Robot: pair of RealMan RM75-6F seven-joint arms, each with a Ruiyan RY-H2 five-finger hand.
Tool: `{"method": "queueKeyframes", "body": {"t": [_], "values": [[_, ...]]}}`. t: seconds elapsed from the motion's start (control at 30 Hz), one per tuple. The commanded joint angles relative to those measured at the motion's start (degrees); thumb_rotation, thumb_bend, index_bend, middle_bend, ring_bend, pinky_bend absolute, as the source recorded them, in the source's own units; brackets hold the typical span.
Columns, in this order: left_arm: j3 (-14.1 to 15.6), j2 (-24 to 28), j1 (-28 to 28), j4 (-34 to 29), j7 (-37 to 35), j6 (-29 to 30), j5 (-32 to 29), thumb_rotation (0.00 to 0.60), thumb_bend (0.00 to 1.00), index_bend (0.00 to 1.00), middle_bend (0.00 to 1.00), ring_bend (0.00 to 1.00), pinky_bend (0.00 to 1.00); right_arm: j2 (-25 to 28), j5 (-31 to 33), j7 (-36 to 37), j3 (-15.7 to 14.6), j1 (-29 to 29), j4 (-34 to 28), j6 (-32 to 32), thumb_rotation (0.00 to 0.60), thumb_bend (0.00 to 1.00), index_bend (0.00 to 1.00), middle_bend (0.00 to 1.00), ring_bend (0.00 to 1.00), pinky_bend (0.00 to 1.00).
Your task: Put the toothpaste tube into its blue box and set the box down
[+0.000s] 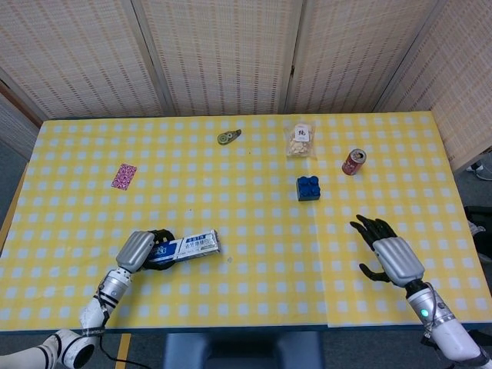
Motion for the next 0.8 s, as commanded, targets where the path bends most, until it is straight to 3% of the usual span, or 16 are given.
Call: {"method": "queueKeyframes", "body": {"t": [0.03, 0.17, 0.3, 0.5, 0.67, 0.8], "values": [[0.5, -2.1, -0.8, 3.5, -0.9, -0.7, 0.8, 0.6, 0.32, 0.52, 0.58, 0.42, 0.52, 0.2, 0.0, 0.5, 0.6, -0.9, 0.6, 0.3, 0.6, 0.39, 0.0, 0.0, 0.0, 0.0], [1.3, -1.7, -1.2, 3.3, -2.6, -0.8, 1.8, 0.6, 0.21, 0.36, 0.38, 0.23, 0.36, -0.3, 0.3, 0.0, 1.6, -1.2, 1.1, -0.1, 0.6, 0.39, 0.0, 0.0, 0.0, 0.0], [1.4, -1.6, -0.6, 3.6, -4.0, 3.2, 3.9, 0.6, 0.16, 0.23, 0.11, 0.02, 0.02, -1.2, -1.0, 1.1, 2.0, -2.0, 1.9, 0.9, 0.6, 0.39, 0.0, 0.0, 0.0, 0.0], [2.5, 1.9, 1.2, -0.1, -2.3, 8.5, 6.3, 0.6, 0.15, 0.16, 0.01, 0.0, 0.0, -0.1, -2.6, -0.1, 2.0, -3.9, 1.7, 3.2, 0.6, 0.39, 0.0, 0.0, 0.0, 0.0], [3.9, 9.6, 8.4, -4.9, 16.8, 21.1, 8.7, 0.6, 0.15, 0.15, 0.01, 0.0, 0.0, -0.5, -2.5, -11.3, 3.0, -7.4, 1.0, 10.1, 0.6, 0.39, 0.0, 0.0, 0.0, 0.0], [5.9, 17.0, 15.0, -13.1, 24.5, 27.2, 7.3, 0.6, 0.15, 0.14, 0.01, 0.0, 0.0, -0.2, -2.9, -16.7, 2.8, -9.6, 0.0, 12.8, 0.6, 0.39, 0.0, 0.0, 0.0, 0.0]]}}
